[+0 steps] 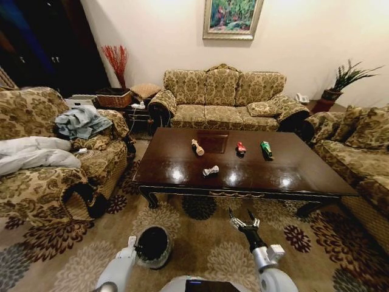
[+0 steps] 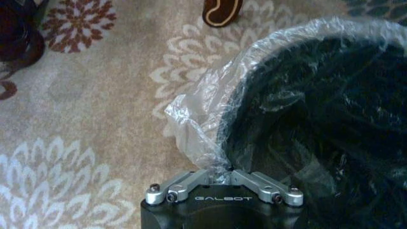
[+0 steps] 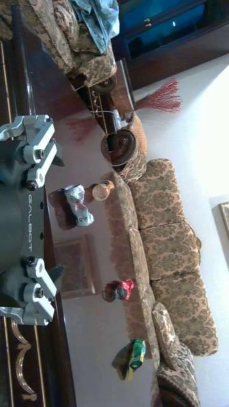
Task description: Move to the front of the table and place the trash on the table into the trash bin.
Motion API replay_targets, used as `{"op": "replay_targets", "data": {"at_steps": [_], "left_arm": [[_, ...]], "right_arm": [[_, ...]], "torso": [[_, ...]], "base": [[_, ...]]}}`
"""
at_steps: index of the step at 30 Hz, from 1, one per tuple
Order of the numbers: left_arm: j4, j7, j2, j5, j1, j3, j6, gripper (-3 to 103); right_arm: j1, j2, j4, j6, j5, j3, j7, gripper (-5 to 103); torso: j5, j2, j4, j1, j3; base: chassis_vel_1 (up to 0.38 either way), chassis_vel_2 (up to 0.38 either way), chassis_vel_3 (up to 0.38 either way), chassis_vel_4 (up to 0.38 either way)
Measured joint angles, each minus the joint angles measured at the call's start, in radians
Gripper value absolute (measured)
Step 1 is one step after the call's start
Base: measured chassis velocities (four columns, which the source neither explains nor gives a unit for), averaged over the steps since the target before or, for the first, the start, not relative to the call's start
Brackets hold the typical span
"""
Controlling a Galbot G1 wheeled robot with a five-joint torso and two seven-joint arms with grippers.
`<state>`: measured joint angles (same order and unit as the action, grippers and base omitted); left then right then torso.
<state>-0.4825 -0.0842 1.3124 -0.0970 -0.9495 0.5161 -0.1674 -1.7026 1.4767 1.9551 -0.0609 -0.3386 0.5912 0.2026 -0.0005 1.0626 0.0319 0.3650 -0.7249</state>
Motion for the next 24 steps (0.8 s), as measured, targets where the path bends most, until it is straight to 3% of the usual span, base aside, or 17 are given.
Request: {"op": "replay_targets", "data": {"at_steps": [2, 4, 6, 10, 12, 14, 16, 18, 20, 24], "left_arm": [[-0.025, 0.000, -0.005, -0.015, -0.011, -0.006, -0.008, 0], [-0.129, 0.009, -0.026, -0.069, -0.064, -0.026, -0.035, 0], [-0.164, 0.011, -0.033, -0.084, -0.082, -0.031, -0.046, 0], [-0.341, -0.017, -0.070, -0.109, -0.188, -0.027, -0.083, 0], [-0.489, -0.028, -0.102, -0.156, -0.285, 0.009, -0.111, 0], [-0.556, -0.031, -0.117, -0.177, -0.323, 0.026, -0.124, 0], [-0.750, -0.039, -0.156, -0.215, -0.419, 0.085, -0.149, 0], [-0.806, -0.040, -0.167, -0.229, -0.447, 0.106, -0.157, 0], [-0.987, -0.047, -0.196, -0.268, -0.552, 0.175, -0.172, 0], [-1.104, -0.048, -0.221, -0.277, -0.633, 0.232, -0.190, 0]], "right_arm": [[0.002, 0.001, 0.001, 0.002, 0.000, -0.001, -0.001, 100], [0.007, 0.002, 0.005, 0.005, 0.001, -0.005, -0.002, 100], [0.008, 0.003, 0.006, 0.005, 0.001, -0.006, -0.002, 100], [0.020, 0.004, 0.011, 0.007, -0.006, -0.012, -0.004, 100], [0.036, 0.002, 0.013, 0.007, -0.013, -0.019, -0.003, 100], [0.043, 0.000, 0.015, 0.006, -0.014, -0.022, -0.003, 100], [0.071, -0.011, 0.026, 0.011, -0.015, -0.031, -0.001, 100], [0.079, -0.014, 0.029, 0.013, -0.017, -0.033, 0.000, 100], [0.111, -0.033, 0.042, 0.018, -0.037, -0.040, 0.026, 100], [0.131, -0.039, 0.058, 0.022, -0.040, -0.041, 0.043, 100]], "torso": [[-0.0001, 0.000, 0.0000, 0.000, 0.000], [0.0004, 0.000, 0.0001, 0.000, 0.000], [0.0006, 0.000, 0.0003, 0.000, 0.000], [-0.0001, 0.000, 0.0000, 0.000, 0.000], [-0.0003, 0.000, 0.0002, 0.000, 0.000], [0.0002, 0.000, 0.0007, 0.000, 0.000], [0.0008, 0.000, 0.0006, 0.000, 0.000], [0.0011, 0.000, 0.0002, 0.000, 0.000], [0.0001, 0.000, -0.0004, 0.000, 0.000], [0.0007, 0.000, 0.0007, 0.000, 0.000]], "base": [[0.000, 0.000, 0.000, 0.000], [0.000, 0.000, 0.000, 0.000], [0.000, 0.000, 0.000, 0.000], [0.000, 0.000, 0.000, 0.000], [0.000, 0.000, 0.000, 0.000], [0.000, 0.000, 0.000, 0.000], [0.000, 0.000, 0.000, 0.000], [0.000, 0.000, 0.000, 0.000], [0.000, 0.000, 0.000, 0.000], [0.000, 0.000, 0.000, 0.000]]}}
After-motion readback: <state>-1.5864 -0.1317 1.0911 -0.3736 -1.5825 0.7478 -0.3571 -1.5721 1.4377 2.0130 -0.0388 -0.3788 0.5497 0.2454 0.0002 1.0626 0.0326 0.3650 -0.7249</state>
